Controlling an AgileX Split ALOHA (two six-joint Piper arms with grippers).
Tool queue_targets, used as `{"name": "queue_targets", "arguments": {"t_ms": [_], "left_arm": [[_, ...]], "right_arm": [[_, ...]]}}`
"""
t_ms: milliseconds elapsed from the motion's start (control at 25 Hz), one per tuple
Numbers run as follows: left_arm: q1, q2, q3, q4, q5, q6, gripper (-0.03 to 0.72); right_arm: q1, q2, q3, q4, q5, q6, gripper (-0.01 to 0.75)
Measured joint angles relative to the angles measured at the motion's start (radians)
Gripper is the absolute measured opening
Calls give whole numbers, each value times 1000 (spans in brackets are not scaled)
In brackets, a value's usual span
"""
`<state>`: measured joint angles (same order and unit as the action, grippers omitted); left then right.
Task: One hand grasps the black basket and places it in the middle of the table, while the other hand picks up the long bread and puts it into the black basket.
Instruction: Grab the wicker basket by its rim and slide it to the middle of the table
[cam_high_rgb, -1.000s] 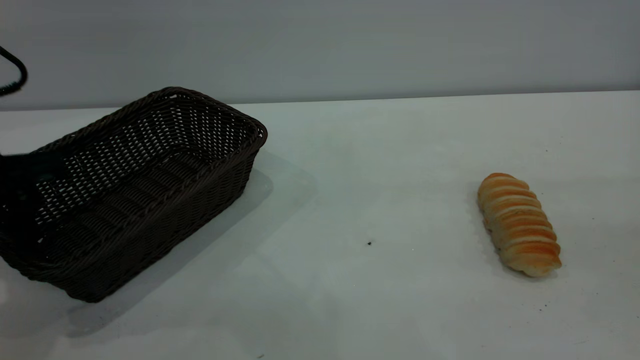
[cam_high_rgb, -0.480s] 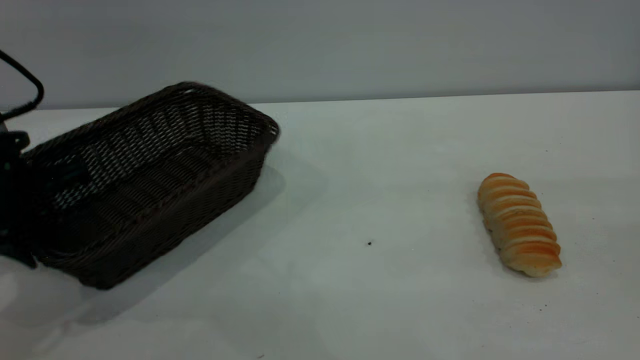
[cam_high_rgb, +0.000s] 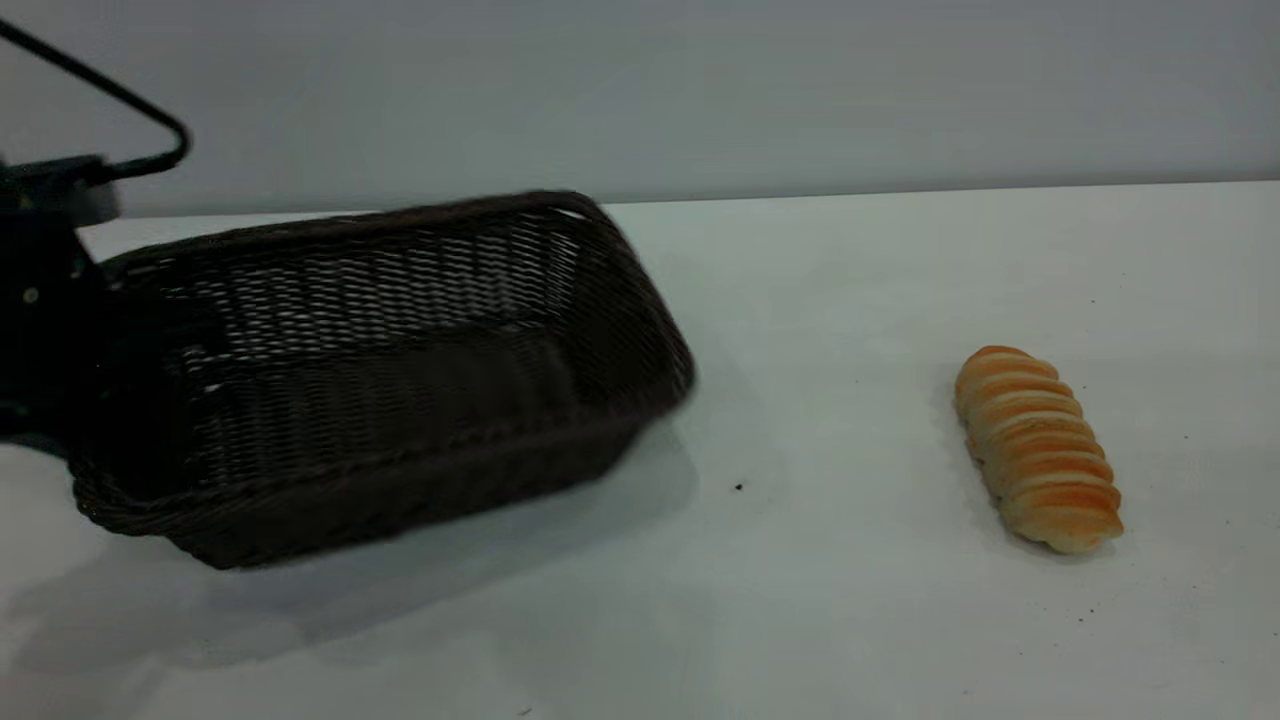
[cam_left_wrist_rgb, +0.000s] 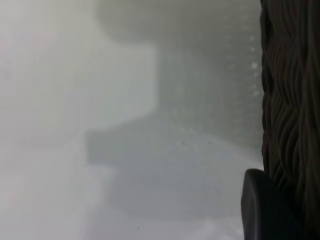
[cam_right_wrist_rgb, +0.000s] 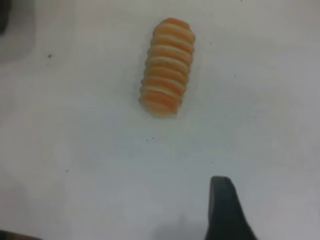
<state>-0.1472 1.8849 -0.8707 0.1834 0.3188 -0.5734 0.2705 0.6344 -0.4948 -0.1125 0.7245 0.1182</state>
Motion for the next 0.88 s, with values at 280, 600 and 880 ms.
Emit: {"name": "queue_targets", "arguments": {"t_ms": [280, 600, 880], "left_arm": [[-59, 0, -29, -157, 22, 269, 161], [-61, 19, -74, -247, 31, 397, 153], [-64, 119, -124, -307, 77, 401, 153]], "right_arm": [[0, 0, 0, 0, 0, 0, 428], [0, 0, 0, 0, -12, -3, 428], [0, 32, 0, 15, -60, -4, 428]]}}
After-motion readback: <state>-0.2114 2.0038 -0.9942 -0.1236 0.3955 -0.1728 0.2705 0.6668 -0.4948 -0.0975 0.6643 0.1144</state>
